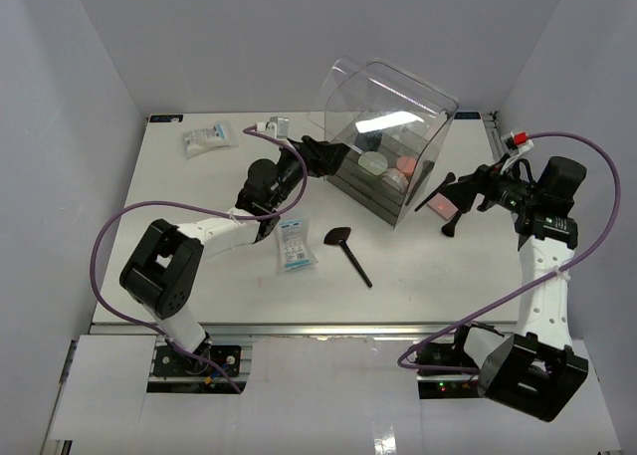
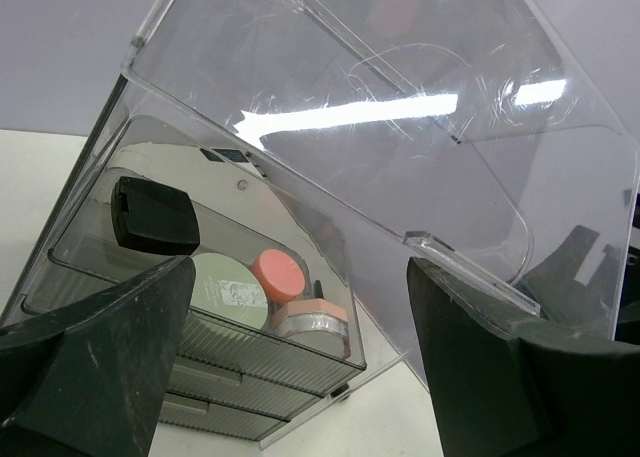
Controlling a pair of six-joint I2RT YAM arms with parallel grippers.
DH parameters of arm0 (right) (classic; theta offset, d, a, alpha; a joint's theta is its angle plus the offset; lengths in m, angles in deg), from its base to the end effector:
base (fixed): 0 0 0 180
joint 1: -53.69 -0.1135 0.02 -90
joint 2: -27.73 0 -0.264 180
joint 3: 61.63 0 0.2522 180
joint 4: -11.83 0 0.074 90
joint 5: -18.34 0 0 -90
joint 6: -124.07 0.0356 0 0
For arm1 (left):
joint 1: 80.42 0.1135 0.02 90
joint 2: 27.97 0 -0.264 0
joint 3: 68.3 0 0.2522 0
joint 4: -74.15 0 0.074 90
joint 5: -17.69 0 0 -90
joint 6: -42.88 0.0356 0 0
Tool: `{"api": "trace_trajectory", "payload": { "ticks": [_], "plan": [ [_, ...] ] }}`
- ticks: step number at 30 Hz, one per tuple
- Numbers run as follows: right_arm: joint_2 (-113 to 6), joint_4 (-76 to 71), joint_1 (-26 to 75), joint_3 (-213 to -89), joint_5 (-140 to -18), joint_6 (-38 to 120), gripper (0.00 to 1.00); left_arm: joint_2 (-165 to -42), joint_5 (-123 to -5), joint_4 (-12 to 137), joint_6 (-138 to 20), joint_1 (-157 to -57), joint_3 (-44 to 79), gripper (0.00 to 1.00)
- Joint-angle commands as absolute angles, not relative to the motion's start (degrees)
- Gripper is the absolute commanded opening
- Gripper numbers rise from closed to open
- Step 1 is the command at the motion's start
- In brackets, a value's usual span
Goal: Organize the makeup
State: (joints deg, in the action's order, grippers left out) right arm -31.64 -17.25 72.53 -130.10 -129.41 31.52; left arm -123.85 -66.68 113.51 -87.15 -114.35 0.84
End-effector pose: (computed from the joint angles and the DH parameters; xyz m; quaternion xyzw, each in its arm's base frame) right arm 0.2198 -0.0432 0.3488 -0.1726 0.7492 0.2954 0.5671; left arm 0.3126 -0.2145 0.2865 0.0051 0.6255 -0.4935 0.6043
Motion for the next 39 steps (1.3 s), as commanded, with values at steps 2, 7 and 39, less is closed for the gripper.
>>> {"api": "trace_trajectory", "payload": {
  "ticks": [2,7,39],
  "plan": [
    [-38.1,-32.1,72.8,-132.3,-116.2,10.0,0.92,-120.5,-64.9,114.4,-87.8,-113.7,2.8,0.98],
    [-47.5,-33.1,71.5,-135.4,-105.9,-0.5,0.90,-121.0,-64.6,114.1,-87.8,-113.7,3.4,0.98],
    [-84.5,-35.6,62.1,-154.3,-92.7,-20.2,0.92,-121.6,-64.4,113.4,-88.5,-113.3,4.7,0.98]
  ]
}}
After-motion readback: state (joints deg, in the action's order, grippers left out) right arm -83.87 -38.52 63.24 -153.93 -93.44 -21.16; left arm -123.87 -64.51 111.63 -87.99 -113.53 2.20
